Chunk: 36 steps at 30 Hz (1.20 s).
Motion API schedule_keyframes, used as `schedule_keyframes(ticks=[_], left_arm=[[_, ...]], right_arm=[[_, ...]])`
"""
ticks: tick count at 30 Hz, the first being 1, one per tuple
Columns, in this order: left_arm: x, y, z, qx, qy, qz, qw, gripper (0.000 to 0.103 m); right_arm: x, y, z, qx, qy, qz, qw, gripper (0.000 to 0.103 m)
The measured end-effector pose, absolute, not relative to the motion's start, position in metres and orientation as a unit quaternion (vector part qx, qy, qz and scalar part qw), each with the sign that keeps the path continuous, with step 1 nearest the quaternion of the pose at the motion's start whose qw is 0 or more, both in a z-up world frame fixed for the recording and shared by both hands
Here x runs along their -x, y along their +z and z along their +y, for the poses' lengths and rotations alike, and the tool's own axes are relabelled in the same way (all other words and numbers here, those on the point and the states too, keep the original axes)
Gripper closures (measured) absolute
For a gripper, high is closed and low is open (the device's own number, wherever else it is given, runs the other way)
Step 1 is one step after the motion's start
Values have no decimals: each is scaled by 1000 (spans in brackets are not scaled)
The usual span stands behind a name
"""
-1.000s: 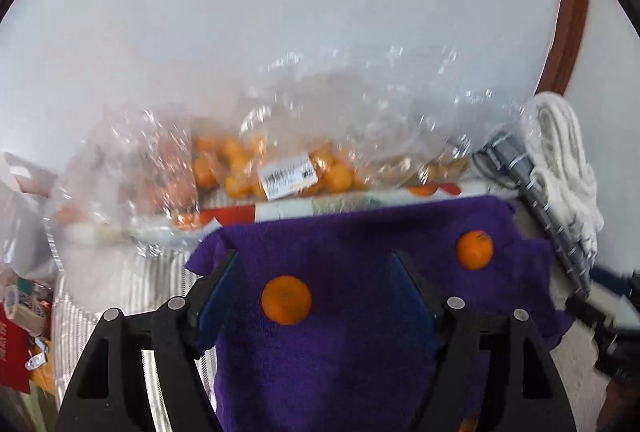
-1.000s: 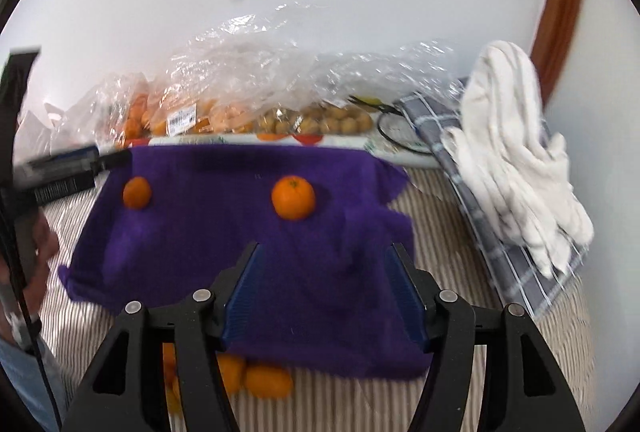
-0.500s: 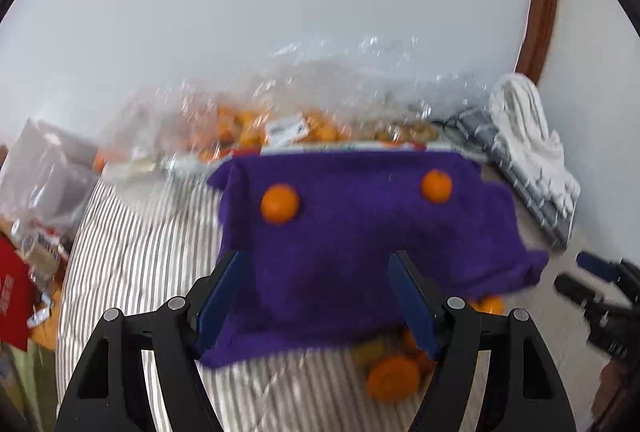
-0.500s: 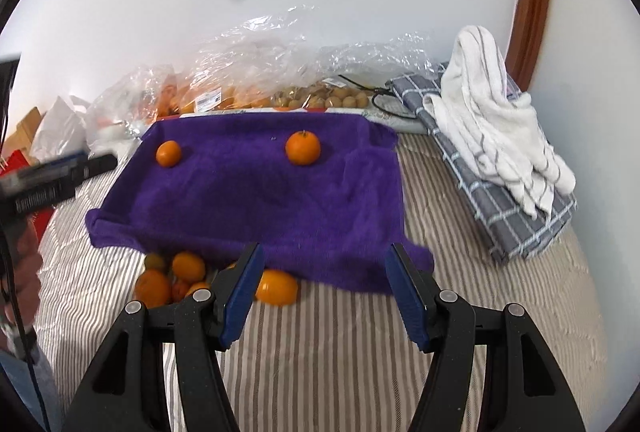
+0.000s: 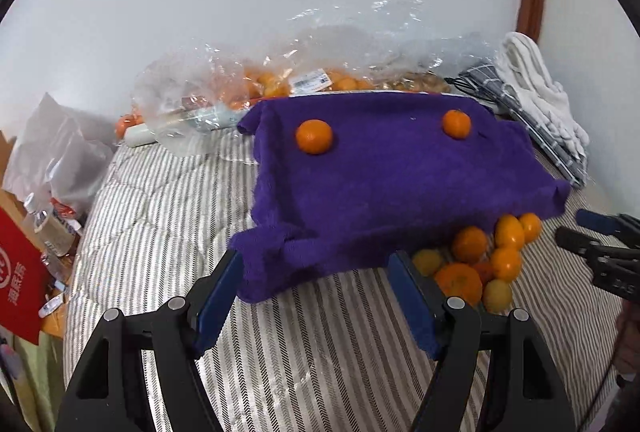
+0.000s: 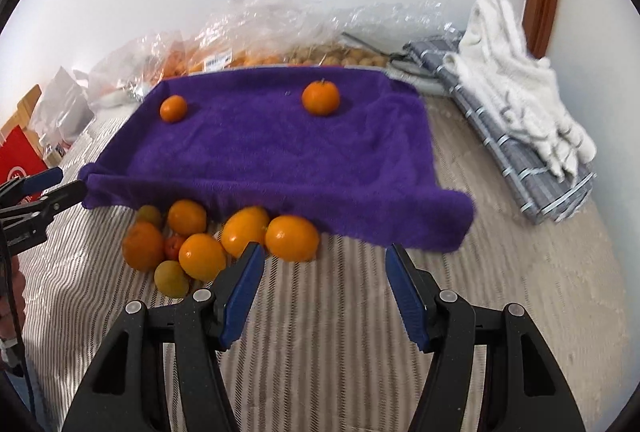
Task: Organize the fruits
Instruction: 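Pull both tools back toward the oranges in front of the towel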
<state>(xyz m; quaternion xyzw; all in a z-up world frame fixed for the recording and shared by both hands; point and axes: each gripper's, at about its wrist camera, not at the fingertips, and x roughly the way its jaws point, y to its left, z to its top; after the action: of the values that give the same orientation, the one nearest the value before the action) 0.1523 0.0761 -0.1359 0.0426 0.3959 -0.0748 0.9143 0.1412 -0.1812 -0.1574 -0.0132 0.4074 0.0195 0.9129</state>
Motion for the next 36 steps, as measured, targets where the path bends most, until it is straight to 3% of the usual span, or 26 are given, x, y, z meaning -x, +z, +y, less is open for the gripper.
schedule_keyframes(ticks=[20,26,36], left_arm=[[-132,-183,97,15,-76,421,904,30],[-125,-184,93,36,-88,416,904,30],[-121,-191,76,10,-61,433,899,30]], right_arm=[[-160,-185,-161,29,69,412,908,41],[-156,-187,-168,64,90,418,902,63],[-180,-197,-172,57,96,425,898,63]])
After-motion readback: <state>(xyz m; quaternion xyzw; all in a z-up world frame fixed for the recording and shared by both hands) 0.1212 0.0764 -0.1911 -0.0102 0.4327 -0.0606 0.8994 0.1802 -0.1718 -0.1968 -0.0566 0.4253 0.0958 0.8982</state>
